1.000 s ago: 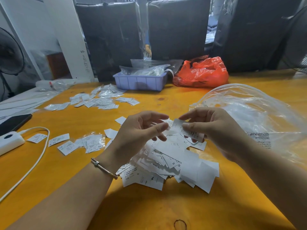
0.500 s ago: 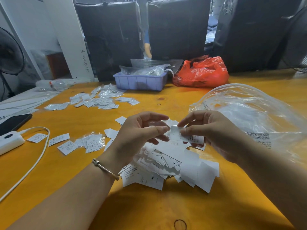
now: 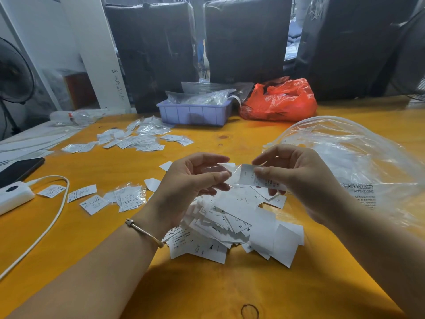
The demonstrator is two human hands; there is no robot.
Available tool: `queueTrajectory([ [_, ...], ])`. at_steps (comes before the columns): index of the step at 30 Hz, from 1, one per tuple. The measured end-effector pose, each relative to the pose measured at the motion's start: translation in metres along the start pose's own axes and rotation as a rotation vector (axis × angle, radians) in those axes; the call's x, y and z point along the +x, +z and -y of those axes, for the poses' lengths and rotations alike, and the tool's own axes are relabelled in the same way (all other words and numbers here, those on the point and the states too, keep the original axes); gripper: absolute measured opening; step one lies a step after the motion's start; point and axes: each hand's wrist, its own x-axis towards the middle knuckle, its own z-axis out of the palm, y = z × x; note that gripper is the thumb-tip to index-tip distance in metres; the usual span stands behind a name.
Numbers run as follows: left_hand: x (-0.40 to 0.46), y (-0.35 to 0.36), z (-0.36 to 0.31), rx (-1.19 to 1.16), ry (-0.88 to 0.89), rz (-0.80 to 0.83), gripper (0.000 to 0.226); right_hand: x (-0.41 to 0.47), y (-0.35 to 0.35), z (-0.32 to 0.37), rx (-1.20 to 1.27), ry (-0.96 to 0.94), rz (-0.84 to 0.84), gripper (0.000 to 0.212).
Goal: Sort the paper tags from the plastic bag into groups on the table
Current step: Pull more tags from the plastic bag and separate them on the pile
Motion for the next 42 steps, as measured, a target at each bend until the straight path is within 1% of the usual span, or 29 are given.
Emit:
queueTrajectory([
  [5, -0.001, 0.001, -0.001, 0.028, -0.011, 0.001, 0.033, 0.000, 0.001, -0.002, -0.004, 0.004, 0.031, 0.006],
  [9, -0.001, 0.001, -0.001, 0.022, -0.001, -0.006, 0.036, 0.001, -0.001, -0.003, 0.025, -0.018, -0.087, 0.014],
  [11, -0.001, 0.001, -0.001, 0.016, 0.014, -0.016, 0.036, 0.001, -0.002, -0.004, -0.042, -0.024, -0.147, 0.024],
  [12, -0.001, 0.001, -0.001, 0.009, 0.025, -0.019, 0.035, 0.002, -0.002, -0.004, -0.080, -0.011, -0.142, 0.028],
  [13, -0.001, 0.001, -0.002, 0.003, 0.037, -0.023, 0.033, 0.002, -0.001, -0.003, -0.093, 0.013, -0.095, 0.028],
  [15, -0.001, 0.001, -0.002, 0.005, 0.060, -0.029, 0.030, 0.001, 0.002, -0.001, -0.048, 0.065, 0.086, 0.013],
  [16, -0.001, 0.002, -0.002, 0.012, 0.068, -0.030, 0.030, -0.001, 0.003, 0.000, -0.036, 0.073, 0.164, 0.020],
  [17, -0.002, 0.002, -0.002, 0.020, 0.074, -0.026, 0.031, -0.003, 0.005, 0.001, -0.054, 0.062, 0.214, 0.032],
  [18, -0.002, 0.003, -0.002, 0.030, 0.078, -0.019, 0.033, -0.003, 0.007, 0.000, -0.090, 0.023, 0.229, 0.039],
  [19, -0.002, 0.003, -0.001, 0.038, 0.080, -0.012, 0.035, -0.004, 0.009, 0.000, -0.119, -0.031, 0.216, 0.038],
  [20, -0.003, 0.003, -0.002, 0.046, 0.077, -0.005, 0.037, -0.005, 0.010, 0.000, -0.136, -0.087, 0.204, 0.034],
  [22, -0.003, 0.004, -0.002, 0.068, 0.055, 0.006, 0.038, -0.004, 0.009, 0.000, -0.122, -0.139, 0.161, 0.022],
  [24, -0.002, 0.004, -0.002, 0.106, 0.022, 0.037, 0.035, -0.003, 0.008, -0.002, -0.116, -0.147, 0.139, 0.019],
  [26, -0.002, 0.004, -0.003, 0.155, 0.004, 0.082, 0.030, -0.003, 0.007, -0.002, -0.133, -0.150, 0.150, 0.024],
  [29, -0.002, 0.006, -0.004, 0.244, 0.035, 0.116, 0.032, -0.004, 0.009, -0.001, -0.184, -0.160, 0.186, 0.025],
  [31, -0.003, 0.007, -0.004, 0.259, 0.070, 0.119, 0.032, -0.005, 0.010, 0.000, -0.197, -0.164, 0.188, 0.029],
  [33, -0.003, 0.008, -0.004, 0.237, 0.101, 0.102, 0.029, -0.005, 0.010, 0.001, -0.178, -0.165, 0.166, 0.033],
  [35, -0.002, 0.006, -0.003, 0.209, 0.112, 0.073, 0.026, -0.005, 0.007, 0.004, -0.139, -0.175, 0.115, 0.030],
  [36, -0.002, 0.005, -0.003, 0.190, 0.105, 0.056, 0.025, -0.004, 0.005, 0.006, -0.107, -0.182, 0.069, 0.024],
  [38, -0.001, 0.004, -0.003, 0.144, 0.082, 0.028, 0.024, -0.003, 0.000, 0.009, -0.039, -0.208, -0.051, 0.004],
  [40, -0.001, 0.003, -0.003, 0.110, 0.060, 0.009, 0.022, -0.004, -0.003, 0.011, 0.011, -0.251, -0.150, 0.021],
  [42, -0.001, 0.002, -0.003, 0.094, 0.051, -0.004, 0.021, -0.006, -0.003, 0.016, 0.055, -0.288, -0.176, 0.028],
])
